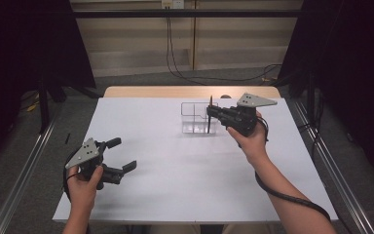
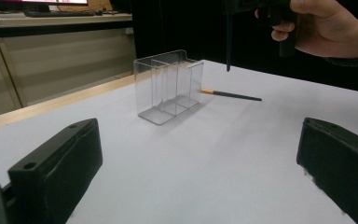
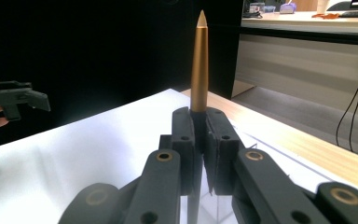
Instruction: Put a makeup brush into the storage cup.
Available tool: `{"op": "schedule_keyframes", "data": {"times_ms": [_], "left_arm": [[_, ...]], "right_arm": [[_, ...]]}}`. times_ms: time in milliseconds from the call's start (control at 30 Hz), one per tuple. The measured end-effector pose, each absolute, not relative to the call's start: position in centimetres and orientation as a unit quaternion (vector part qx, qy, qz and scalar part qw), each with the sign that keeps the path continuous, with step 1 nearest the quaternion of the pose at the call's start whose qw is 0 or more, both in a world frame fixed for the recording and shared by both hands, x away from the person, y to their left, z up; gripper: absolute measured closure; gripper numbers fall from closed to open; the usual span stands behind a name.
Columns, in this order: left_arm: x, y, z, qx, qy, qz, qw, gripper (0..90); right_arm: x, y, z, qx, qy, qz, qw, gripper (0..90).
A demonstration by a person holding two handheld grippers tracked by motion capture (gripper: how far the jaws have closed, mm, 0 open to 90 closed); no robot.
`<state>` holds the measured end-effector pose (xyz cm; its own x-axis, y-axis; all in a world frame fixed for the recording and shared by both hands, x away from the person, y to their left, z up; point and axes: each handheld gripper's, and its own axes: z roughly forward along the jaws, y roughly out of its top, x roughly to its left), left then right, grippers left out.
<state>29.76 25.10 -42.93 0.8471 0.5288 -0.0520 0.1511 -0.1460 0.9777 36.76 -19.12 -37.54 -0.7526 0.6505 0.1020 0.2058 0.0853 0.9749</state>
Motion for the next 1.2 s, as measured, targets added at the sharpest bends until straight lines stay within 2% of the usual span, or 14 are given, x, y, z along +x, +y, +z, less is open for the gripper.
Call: {"op": "schedule_keyframes", "data": {"times_ms": [1200], "left_arm": [[29.8, 25.3, -43.0, 0.743, 0.224, 0.157, 0.611, 0.4]], "right_arm": [[41.9, -18.7, -35.8, 0.329, 0.7, 0.589, 0.233, 83.0]]}}
